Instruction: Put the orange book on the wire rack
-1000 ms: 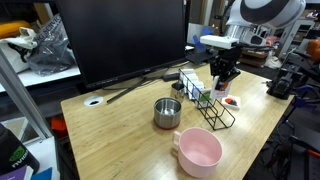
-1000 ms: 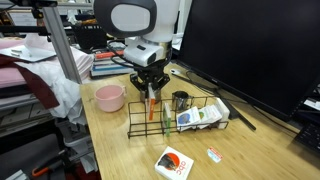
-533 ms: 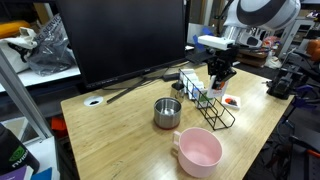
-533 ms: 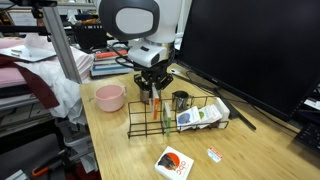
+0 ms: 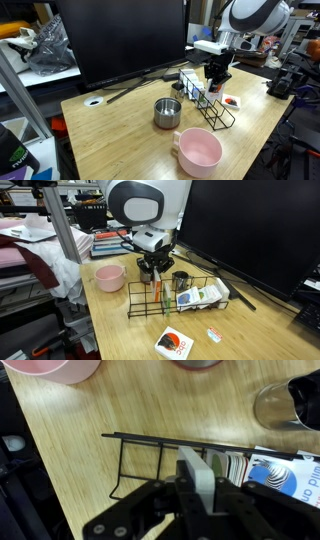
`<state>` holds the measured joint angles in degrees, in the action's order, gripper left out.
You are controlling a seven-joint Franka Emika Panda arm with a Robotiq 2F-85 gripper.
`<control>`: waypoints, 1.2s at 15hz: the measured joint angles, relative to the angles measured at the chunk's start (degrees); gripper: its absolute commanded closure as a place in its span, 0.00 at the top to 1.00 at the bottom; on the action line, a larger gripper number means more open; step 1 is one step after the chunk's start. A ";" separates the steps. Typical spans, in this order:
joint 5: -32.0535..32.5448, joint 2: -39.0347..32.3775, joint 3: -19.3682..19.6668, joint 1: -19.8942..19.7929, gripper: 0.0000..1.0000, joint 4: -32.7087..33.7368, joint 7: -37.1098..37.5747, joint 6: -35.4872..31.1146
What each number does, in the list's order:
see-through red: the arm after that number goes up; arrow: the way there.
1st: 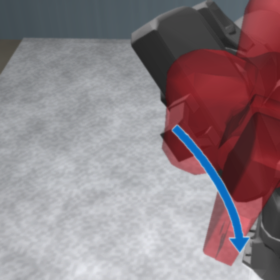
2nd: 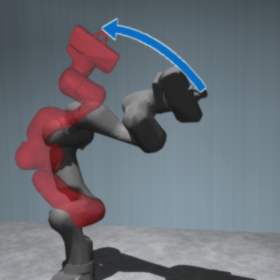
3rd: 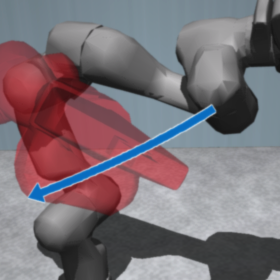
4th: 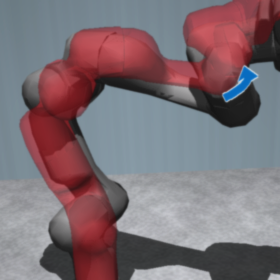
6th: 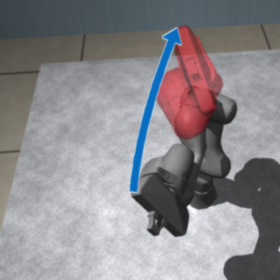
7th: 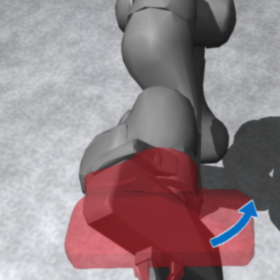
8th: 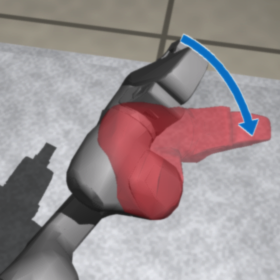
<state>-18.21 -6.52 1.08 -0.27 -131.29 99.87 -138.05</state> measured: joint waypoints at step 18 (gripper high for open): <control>-3.25 -7.18 0.58 -0.20 0.04 3.07 -1.72 -1.68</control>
<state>-21.46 -13.70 1.66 -0.47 -128.22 98.15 -139.73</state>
